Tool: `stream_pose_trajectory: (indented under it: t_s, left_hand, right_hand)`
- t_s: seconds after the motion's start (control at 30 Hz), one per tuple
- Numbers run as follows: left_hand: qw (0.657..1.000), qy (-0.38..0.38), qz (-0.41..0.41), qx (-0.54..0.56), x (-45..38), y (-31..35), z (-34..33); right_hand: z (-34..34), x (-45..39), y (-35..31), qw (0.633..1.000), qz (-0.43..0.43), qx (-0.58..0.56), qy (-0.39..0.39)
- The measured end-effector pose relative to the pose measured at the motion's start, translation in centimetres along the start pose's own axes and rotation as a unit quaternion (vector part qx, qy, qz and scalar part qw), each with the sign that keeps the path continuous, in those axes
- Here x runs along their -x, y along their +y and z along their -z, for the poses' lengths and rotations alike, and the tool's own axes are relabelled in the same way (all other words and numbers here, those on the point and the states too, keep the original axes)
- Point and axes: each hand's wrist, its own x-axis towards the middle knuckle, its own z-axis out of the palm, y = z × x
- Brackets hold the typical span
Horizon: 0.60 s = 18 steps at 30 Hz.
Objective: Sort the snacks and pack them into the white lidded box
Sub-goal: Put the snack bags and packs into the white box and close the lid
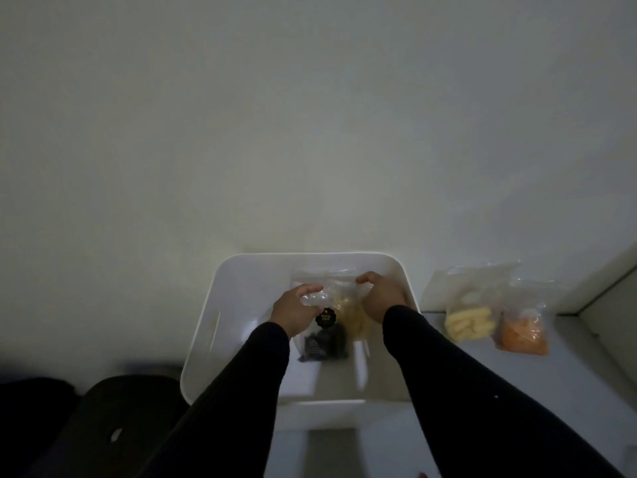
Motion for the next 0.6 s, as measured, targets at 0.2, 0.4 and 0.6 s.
stream_pose_trajectory:
  t_s: [0.2, 0.4, 0.6]
  left_hand:
    - [0.960, -0.013, 0.040, -0.276, 2.9, 3.5, 0.9]
    - [0.907, 0.023, 0.023, -0.419, 7.8, 8.6, 1.5]
    - [0.892, 0.073, -0.007, -0.447, 12.7, 13.7, 1.5]
  right_hand:
    - [2.6, 3.9, -2.7, 0.967, 0.044, 0.251, 0.017]
    - [6.5, 8.1, -4.7, 0.953, 0.082, 0.291, -0.014]
    - [11.7, 12.1, -5.1, 0.947, 0.098, 0.301, -0.044]
